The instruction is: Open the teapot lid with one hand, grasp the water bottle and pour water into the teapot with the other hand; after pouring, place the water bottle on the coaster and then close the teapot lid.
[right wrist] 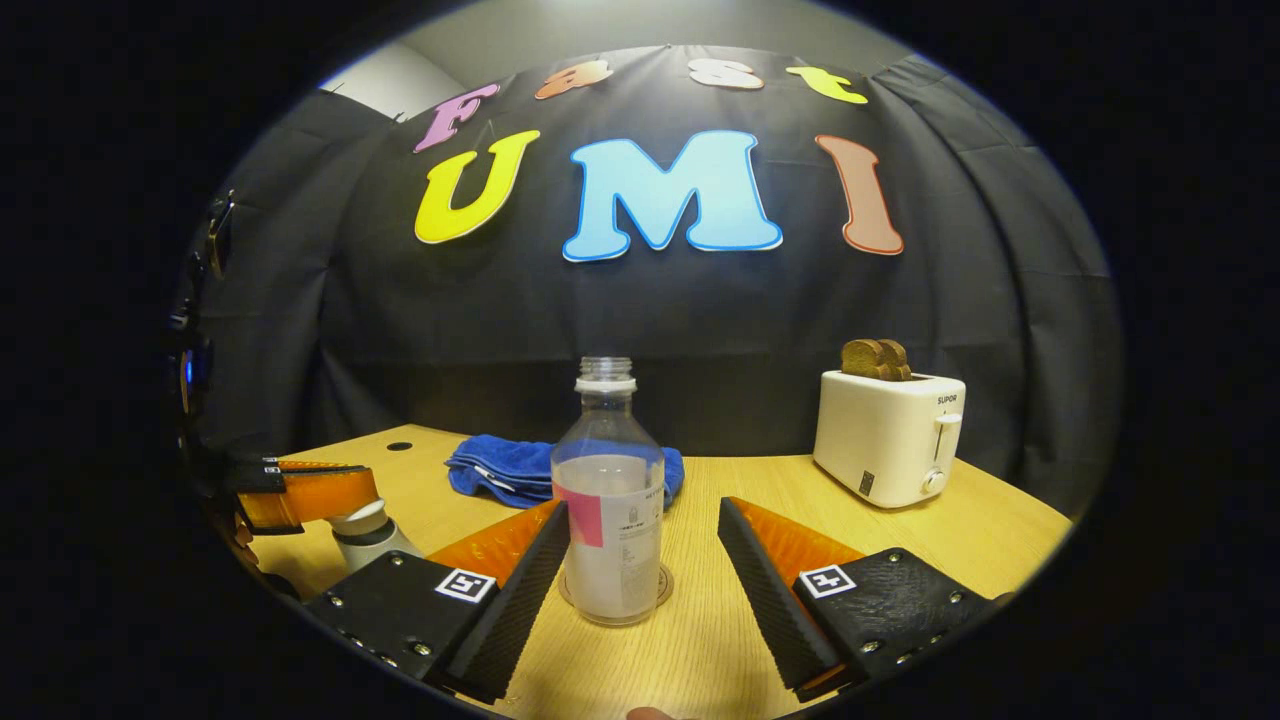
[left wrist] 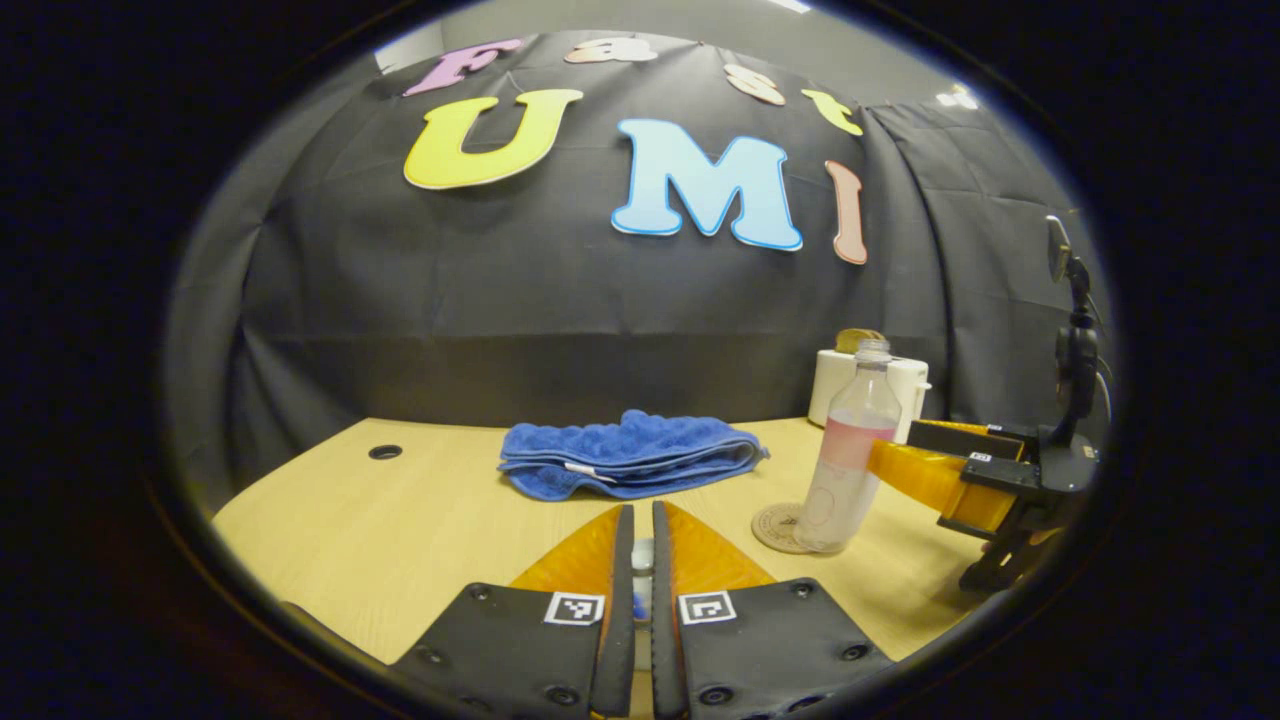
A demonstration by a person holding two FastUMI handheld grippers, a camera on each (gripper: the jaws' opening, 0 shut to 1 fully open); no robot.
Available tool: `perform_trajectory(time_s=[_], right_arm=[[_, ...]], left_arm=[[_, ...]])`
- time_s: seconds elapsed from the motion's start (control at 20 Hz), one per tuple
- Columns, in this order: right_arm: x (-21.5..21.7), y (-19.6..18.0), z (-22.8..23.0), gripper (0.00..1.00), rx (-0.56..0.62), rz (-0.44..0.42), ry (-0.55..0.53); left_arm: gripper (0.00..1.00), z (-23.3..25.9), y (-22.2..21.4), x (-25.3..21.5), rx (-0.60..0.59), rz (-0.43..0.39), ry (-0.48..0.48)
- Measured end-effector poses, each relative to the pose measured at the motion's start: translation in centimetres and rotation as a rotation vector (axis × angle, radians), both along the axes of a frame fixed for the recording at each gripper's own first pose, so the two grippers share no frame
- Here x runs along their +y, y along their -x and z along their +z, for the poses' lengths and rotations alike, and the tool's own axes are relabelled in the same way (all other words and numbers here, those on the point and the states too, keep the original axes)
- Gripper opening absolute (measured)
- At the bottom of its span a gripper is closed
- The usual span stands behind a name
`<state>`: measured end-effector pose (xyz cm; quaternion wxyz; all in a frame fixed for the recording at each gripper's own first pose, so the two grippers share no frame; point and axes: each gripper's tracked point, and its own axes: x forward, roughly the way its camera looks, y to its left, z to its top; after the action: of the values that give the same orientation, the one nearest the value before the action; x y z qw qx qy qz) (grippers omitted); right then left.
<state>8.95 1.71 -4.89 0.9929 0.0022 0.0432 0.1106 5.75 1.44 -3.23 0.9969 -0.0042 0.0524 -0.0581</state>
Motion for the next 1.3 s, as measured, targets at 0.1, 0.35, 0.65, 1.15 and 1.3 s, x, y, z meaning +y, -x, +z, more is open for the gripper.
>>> perform_trajectory(time_s=[0.1,0.35,0.65,1.15,1.3], right_arm=[[0.1,-0.2,-0.9,0.94,0.022,-0.002,0.012],[0.3,-0.2,-1.0,0.95,0.028,0.006,0.012],[1.4,-0.3,-1.7,0.95,0.035,0.031,0.031],[1.6,-0.5,-2.1,0.95,0.039,0.021,0.049],[1.6,0.3,-1.3,0.95,0.014,0.024,0.018]], left_arm=[[0.14,-0.4,0.0,-0.2,0.007,-0.002,-0.010],[0.14,-1.1,-0.1,-0.4,0.017,-0.001,-0.011],[0.21,-1.3,0.1,-0.6,0.003,0.011,-0.057],[0.55,-0.2,0.7,0.0,-0.027,0.013,0.029],[0.54,0.6,1.0,0.3,-0.052,0.011,0.046]])
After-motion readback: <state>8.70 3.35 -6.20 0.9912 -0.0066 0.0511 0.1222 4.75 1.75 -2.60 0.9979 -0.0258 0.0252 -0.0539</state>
